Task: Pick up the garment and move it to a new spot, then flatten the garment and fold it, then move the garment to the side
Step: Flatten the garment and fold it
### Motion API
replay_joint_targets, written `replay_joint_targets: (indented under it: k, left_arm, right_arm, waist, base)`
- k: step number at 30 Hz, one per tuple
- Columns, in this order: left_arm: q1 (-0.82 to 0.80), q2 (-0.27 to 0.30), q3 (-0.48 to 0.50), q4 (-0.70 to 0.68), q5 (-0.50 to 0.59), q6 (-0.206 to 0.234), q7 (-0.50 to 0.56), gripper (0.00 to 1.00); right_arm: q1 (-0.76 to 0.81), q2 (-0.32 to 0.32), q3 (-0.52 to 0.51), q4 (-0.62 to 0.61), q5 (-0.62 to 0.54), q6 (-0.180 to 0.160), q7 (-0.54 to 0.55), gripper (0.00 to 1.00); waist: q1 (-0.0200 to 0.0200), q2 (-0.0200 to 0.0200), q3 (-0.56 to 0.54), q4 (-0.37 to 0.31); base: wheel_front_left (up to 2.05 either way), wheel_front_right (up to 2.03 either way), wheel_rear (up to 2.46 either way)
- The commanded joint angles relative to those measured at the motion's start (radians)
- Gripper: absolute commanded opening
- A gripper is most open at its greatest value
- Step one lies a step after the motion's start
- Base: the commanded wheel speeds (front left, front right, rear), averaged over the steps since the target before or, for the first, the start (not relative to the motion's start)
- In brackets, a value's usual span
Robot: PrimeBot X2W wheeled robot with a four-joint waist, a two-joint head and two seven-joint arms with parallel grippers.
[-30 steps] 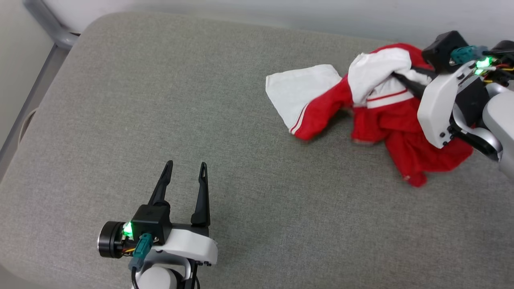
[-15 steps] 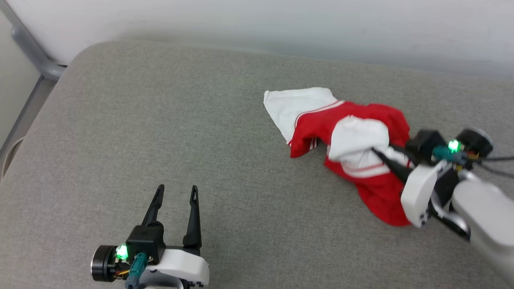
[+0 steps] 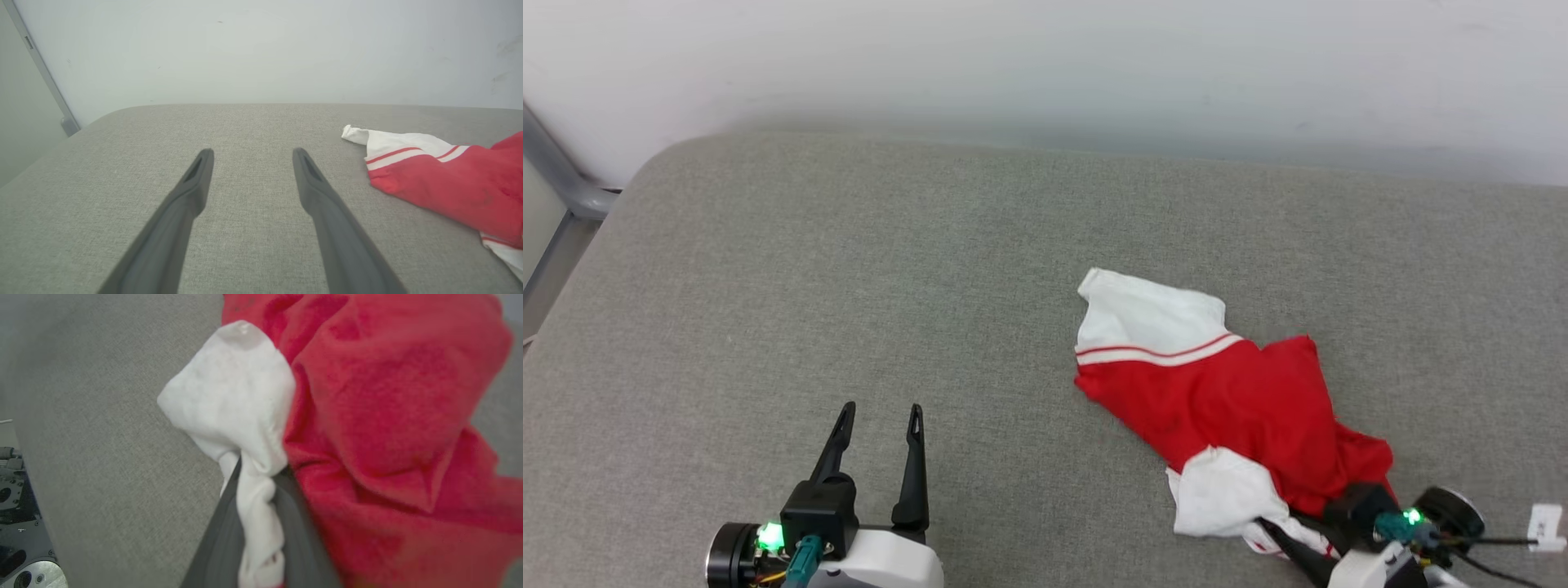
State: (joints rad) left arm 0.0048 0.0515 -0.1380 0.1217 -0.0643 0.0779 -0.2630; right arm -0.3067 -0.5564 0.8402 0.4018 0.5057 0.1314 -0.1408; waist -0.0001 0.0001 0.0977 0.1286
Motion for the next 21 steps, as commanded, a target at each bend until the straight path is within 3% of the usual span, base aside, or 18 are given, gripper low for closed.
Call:
replay_joint_targets:
  k: [1, 2, 3, 4, 5, 13, 18, 21]
  left_arm:
    - [0.011, -0.002, 0.001, 0.001, 0.003, -0.004, -0.003, 1.0]
    - [0.011, -0.002, 0.001, 0.001, 0.003, -0.003, -0.003, 1.0]
    - [0.013, -0.002, 0.002, 0.001, 0.004, -0.003, -0.003, 1.0]
    - [0.016, -0.002, 0.004, 0.002, 0.003, -0.003, -0.003, 1.0]
    - [0.019, -0.002, 0.006, 0.003, 0.004, -0.003, -0.003, 1.0]
    - [0.042, -0.002, 0.02, 0.007, 0.008, -0.008, -0.003, 1.0]
    - [0.046, -0.002, 0.024, 0.001, 0.015, -0.01, -0.003, 1.0]
    - [0.046, -0.002, 0.022, -0.003, 0.018, -0.012, -0.003, 1.0]
  right_arm:
    - [0.054, 0.009, -0.031, -0.012, -0.022, -0.001, 0.011, 0.0]
    - [0.075, 0.013, -0.049, -0.021, -0.033, -0.001, 0.016, 0.0]
    - [0.096, 0.019, -0.07, -0.03, -0.042, -0.001, 0.018, 0.13]
    - [0.113, 0.026, -0.094, -0.042, -0.052, -0.001, 0.015, 0.42]
    - [0.127, 0.034, -0.121, -0.056, -0.062, -0.001, 0.011, 1.0]
    - [0.208, 0.077, -0.37, -0.276, -0.184, -0.001, 0.014, 1.0]
    - [0.205, 0.073, -0.513, -0.449, -0.235, -0.001, 0.087, 1.0]
    - [0.162, 0.052, -0.549, -0.515, -0.235, -0.001, 0.149, 1.0]
  waist:
    - [0.0001, -0.0001, -0.003, -0.003]
    - [0.0001, -0.0001, -0.004, -0.004]
    - [0.0001, -0.0001, -0.006, -0.006]
    - [0.0001, -0.0001, -0.008, -0.008]
    - [0.0001, -0.0001, -0.01, -0.011]
    - [0.0001, -0.0001, -0.04, -0.028]
    - [0.0001, -0.0001, -0.051, -0.028]
    - [0.0001, -0.0001, -0.054, -0.026]
  base:
    - [0.0, 0.0, 0.0]
    - [0.0, 0.0, 0.0]
    - [0.0, 0.0, 0.0]
    - [0.0, 0.0, 0.0]
    - [0.0, 0.0, 0.0]
    - [0.0, 0.0, 0.0]
    - [0.0, 0.0, 0.0]
    - [0.0, 0.0, 0.0]
